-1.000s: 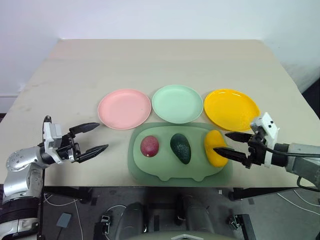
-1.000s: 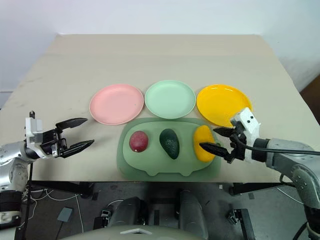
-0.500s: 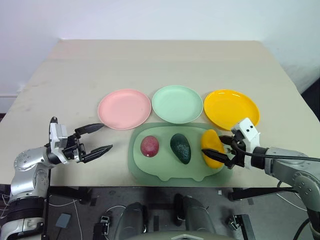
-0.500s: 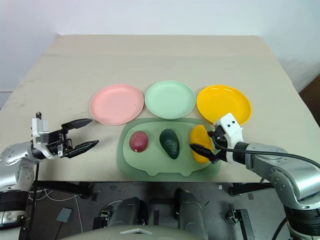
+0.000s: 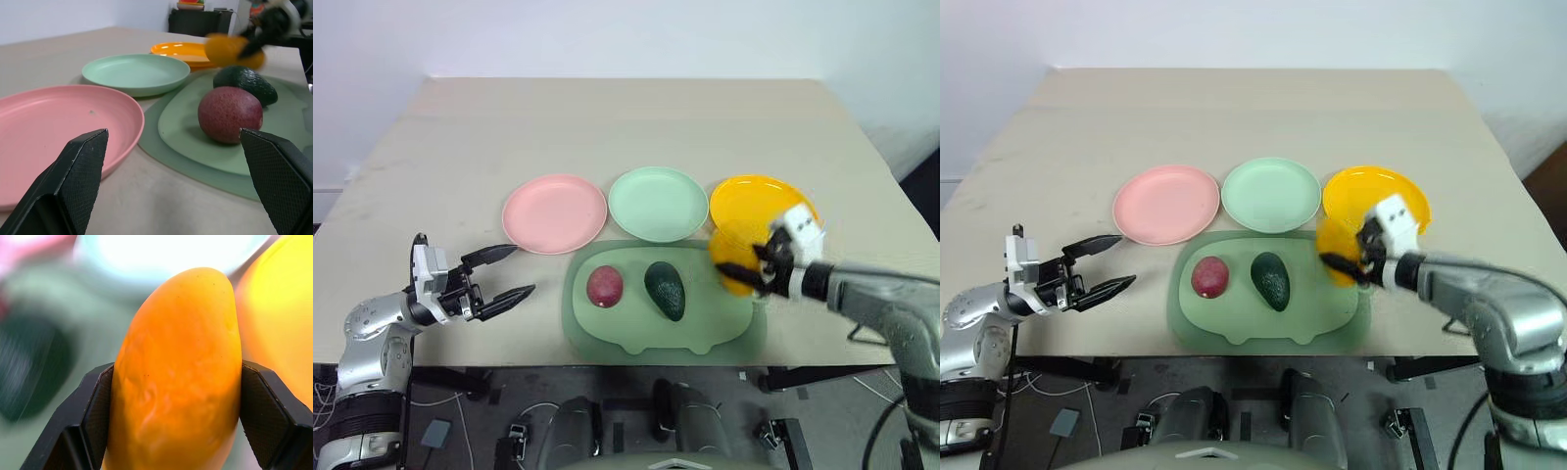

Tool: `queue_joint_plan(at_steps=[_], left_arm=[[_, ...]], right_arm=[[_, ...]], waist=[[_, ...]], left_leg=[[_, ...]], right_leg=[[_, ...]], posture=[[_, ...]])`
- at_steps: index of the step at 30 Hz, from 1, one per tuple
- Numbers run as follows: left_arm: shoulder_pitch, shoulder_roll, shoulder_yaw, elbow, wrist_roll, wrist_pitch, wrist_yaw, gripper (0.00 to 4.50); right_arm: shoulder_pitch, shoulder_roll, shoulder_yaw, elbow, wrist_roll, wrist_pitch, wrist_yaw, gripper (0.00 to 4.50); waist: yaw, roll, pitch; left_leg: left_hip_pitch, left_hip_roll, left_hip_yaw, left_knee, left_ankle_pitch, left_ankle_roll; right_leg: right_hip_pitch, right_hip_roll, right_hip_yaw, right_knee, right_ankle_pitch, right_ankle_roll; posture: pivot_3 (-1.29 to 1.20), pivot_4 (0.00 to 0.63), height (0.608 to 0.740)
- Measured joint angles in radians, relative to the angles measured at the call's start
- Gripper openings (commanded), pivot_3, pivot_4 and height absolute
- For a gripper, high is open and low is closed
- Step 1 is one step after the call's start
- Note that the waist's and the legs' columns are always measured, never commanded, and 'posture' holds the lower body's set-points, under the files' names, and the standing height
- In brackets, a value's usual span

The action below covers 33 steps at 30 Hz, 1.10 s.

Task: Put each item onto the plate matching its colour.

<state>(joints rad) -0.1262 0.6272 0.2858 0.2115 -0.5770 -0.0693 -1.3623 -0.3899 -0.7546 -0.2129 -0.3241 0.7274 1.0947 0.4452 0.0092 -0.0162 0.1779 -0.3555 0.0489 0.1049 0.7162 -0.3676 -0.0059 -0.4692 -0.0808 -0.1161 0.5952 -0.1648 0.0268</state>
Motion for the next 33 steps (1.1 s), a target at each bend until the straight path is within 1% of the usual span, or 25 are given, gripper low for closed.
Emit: queue_joint_plan(at_steps=[2,4,5,7,8,10,11,13,14,17,19,22,24,26,27,28,30,33], left_arm=[[-0.013,0.0,-0.006,0.001,0.001,0.0,0.002,4.5],[-0.018,0.0,-0.007,0.002,0.001,0.0,0.003,4.5],[-0.019,0.0,-0.008,0.004,0.002,0.0,0.003,4.5],[-0.038,0.0,-0.018,0.014,0.004,-0.002,0.004,4.5],[-0.041,0.0,-0.019,0.014,0.004,-0.005,0.003,4.5],[-0.042,0.0,-0.019,0.02,0.006,-0.008,0.002,4.5],[-0.041,0.0,-0.019,0.024,0.007,-0.01,0.002,4.5],[-0.041,0.0,-0.019,0.028,0.008,-0.016,0.0,4.5],[-0.04,0.0,-0.019,0.029,0.008,-0.023,0.0,4.5],[-0.023,0.0,-0.017,0.029,0.008,-0.03,-0.001,4.5],[-0.013,0.0,-0.016,0.03,0.008,-0.031,-0.001,4.5],[-0.002,0.001,-0.013,0.03,0.007,-0.032,-0.001,4.5],[-0.003,0.002,-0.011,0.03,0.007,-0.032,-0.002,4.5],[-0.004,0.002,-0.006,0.03,0.007,-0.032,-0.003,4.5],[-0.004,0.002,-0.005,0.03,0.007,-0.032,-0.004,4.5],[-0.006,0.003,-0.004,0.031,0.007,-0.032,-0.007,4.5],[-0.024,0.003,-0.008,0.037,0.008,-0.032,-0.017,4.5],[-0.046,0.003,-0.009,0.046,0.008,-0.033,-0.03,4.5]], right_arm=[[-0.105,0.0,0.011,0.122,-0.056,-0.047,-0.011,3.25],[-0.162,-0.002,0.034,0.223,-0.126,-0.097,-0.02,3.25],[-0.193,0.0,0.063,0.291,-0.162,-0.12,-0.021,3.25],[-0.275,0.009,0.142,0.501,-0.264,-0.183,-0.025,3.25],[-0.292,0.009,0.168,0.567,-0.304,-0.209,-0.02,3.25],[-0.301,0.011,0.199,0.635,-0.346,-0.241,0.001,3.25],[-0.302,0.014,0.202,0.651,-0.36,-0.258,0.015,3.98],[-0.317,0.014,0.205,0.663,-0.373,-0.273,0.041,4.47],[-0.32,0.012,0.205,0.662,-0.377,-0.274,0.058,4.47],[-0.307,-0.02,0.197,0.596,-0.36,-0.245,0.124,4.47],[-0.29,-0.06,0.17,0.493,-0.319,-0.191,0.172,4.47],[-0.255,-0.123,0.061,0.256,-0.18,-0.025,0.234,4.47],[-0.235,-0.129,0.01,0.132,-0.109,0.061,0.241,4.47],[-0.2,-0.117,-0.012,0.021,-0.035,0.154,0.232,4.47],[-0.19,-0.105,-0.016,-0.009,-0.012,0.185,0.225,4.47],[-0.181,-0.063,-0.033,-0.06,0.021,0.241,0.2,4.47],[-0.18,0.073,-0.045,-0.167,0.084,0.367,0.125,4.47],[-0.18,0.202,-0.041,-0.24,0.12,0.481,0.042,4.47]], waist=[[-0.002,0.0,0.0],[0.001,0.0,0.0],[0.001,0.0,0.0],[0.0,0.0,0.0],[0.0,0.0,0.0],[-0.002,0.001,0.001],[-0.004,0.001,0.001],[-0.008,0.002,0.001],[-0.011,0.002,0.001],[-0.02,0.003,0.002],[-0.02,0.004,0.002],[-0.019,0.003,0.002],[-0.02,0.003,0.002],[-0.02,0.003,0.002],[-0.02,0.003,0.002],[-0.02,0.003,0.002],[-0.022,0.003,0.002],[-0.021,0.003,0.002]], left_leg=[[0.0,0.0,0.001,0.0,0.0,0.0],[-0.001,0.0,0.002,0.0,0.0,0.0],[-0.001,0.0,0.002,0.0,0.0,0.0],[-0.001,-0.001,0.003,0.0,0.0,0.0],[-0.001,-0.001,0.003,0.0,0.0,0.0],[-0.002,-0.001,0.003,-0.001,0.0,0.0],[-0.002,-0.001,0.003,-0.001,0.0,0.0],[-0.002,-0.001,0.003,-0.001,0.0,0.0],[-0.002,0.0,0.003,-0.001,0.0,0.0],[-0.002,0.0,0.003,-0.001,0.0,0.0],[-0.003,0.001,0.002,-0.001,0.0,0.0],[-0.003,0.001,0.001,-0.001,0.0,0.0],[-0.002,0.001,0.0,-0.001,0.0,0.001],[-0.002,0.002,0.0,-0.001,0.0,0.001],[-0.002,0.002,0.0,-0.001,0.0,0.001],[-0.002,0.002,0.0,-0.001,0.0,0.001],[-0.003,0.002,0.0,-0.001,0.0,0.0],[-0.003,0.001,0.001,-0.001,0.0,0.0]], right_leg=[[0.0,0.0,0.0,0.0,0.0,0.0],[0.0,0.0,-0.001,0.0,0.0,0.0],[0.0,-0.001,-0.001,0.0,0.0,0.0],[0.0,-0.001,-0.001,0.0,0.0,0.0],[0.0,-0.001,-0.001,0.0,0.0,0.0],[-0.001,-0.001,-0.001,0.0,0.0,0.0],[-0.001,-0.001,-0.001,0.0,0.0,0.0],[-0.001,-0.001,-0.001,0.0,0.0,0.0],[-0.001,-0.001,-0.001,0.0,0.0,0.0],[-0.002,-0.001,-0.001,0.001,0.0,0.0],[-0.003,-0.001,0.0,0.001,0.0,0.0],[-0.003,-0.002,-0.001,0.001,0.0,0.0],[-0.003,-0.002,-0.001,0.0,0.0,0.0],[-0.003,-0.002,0.0,0.0,0.0,0.0],[-0.003,-0.002,0.0,0.0,0.0,0.0],[-0.003,-0.002,0.0,0.0,0.0,0.0],[-0.004,-0.001,0.0,0.001,0.0,0.0],[-0.004,-0.002,0.0,0.002,0.0,0.0]], posture=[[0.0,0.15,0.733],[0.0,0.15,0.733],[0.0,0.15,0.733],[0.0,0.15,0.733],[0.0,0.15,0.733],[0.0,0.15,0.733],[0.0,0.15,0.733],[0.0,0.15,0.733],[0.0,0.15,0.733],[0.0,0.15,0.733],[0.0,0.15,0.733],[0.0,0.15,0.733],[0.0,0.15,0.733],[0.0,0.15,0.733],[0.0,0.15,0.733],[0.0,0.15,0.733],[0.0,0.15,0.733],[0.0,0.15,0.733]])
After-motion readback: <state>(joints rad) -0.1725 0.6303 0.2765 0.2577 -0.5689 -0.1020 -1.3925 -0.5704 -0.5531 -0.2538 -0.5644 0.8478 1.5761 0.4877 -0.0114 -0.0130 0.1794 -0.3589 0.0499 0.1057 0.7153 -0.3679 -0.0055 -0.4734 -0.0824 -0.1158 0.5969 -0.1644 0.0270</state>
